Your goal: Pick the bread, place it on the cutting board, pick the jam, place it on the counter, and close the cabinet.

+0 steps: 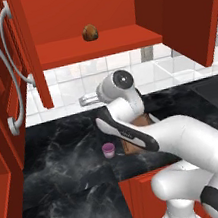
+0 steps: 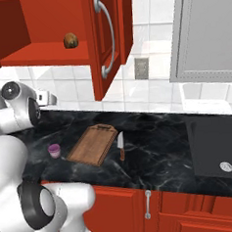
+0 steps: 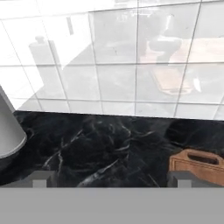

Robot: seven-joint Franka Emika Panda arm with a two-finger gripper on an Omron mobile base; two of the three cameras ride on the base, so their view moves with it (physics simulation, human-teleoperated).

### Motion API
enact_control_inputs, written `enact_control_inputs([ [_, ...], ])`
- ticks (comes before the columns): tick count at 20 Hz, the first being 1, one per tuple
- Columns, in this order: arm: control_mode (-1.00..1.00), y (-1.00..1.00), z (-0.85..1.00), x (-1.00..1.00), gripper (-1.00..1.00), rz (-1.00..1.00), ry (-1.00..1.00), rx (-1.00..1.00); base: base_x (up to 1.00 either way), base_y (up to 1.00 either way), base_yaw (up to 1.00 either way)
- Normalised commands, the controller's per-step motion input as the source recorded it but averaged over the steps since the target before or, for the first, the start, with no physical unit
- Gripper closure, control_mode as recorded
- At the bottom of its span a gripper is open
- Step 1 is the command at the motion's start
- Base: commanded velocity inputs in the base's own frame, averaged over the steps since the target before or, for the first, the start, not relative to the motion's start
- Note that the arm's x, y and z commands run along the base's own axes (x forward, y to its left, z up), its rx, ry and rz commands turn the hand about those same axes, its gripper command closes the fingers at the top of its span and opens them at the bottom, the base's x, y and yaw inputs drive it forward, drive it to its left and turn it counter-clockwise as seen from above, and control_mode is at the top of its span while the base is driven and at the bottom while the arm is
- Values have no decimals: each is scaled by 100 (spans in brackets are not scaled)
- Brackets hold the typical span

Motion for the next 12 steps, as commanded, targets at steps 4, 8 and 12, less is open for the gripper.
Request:
enact_control_inputs([
  [4, -100, -2, 58, 0, -100, -3, 0, 0, 0, 0, 0],
  [8, -100, -3, 58, 0, -100, -2, 2, 0, 0, 0, 0],
  [12, -100, -3, 52, 0, -100, 0, 6, 0, 0, 0, 0],
])
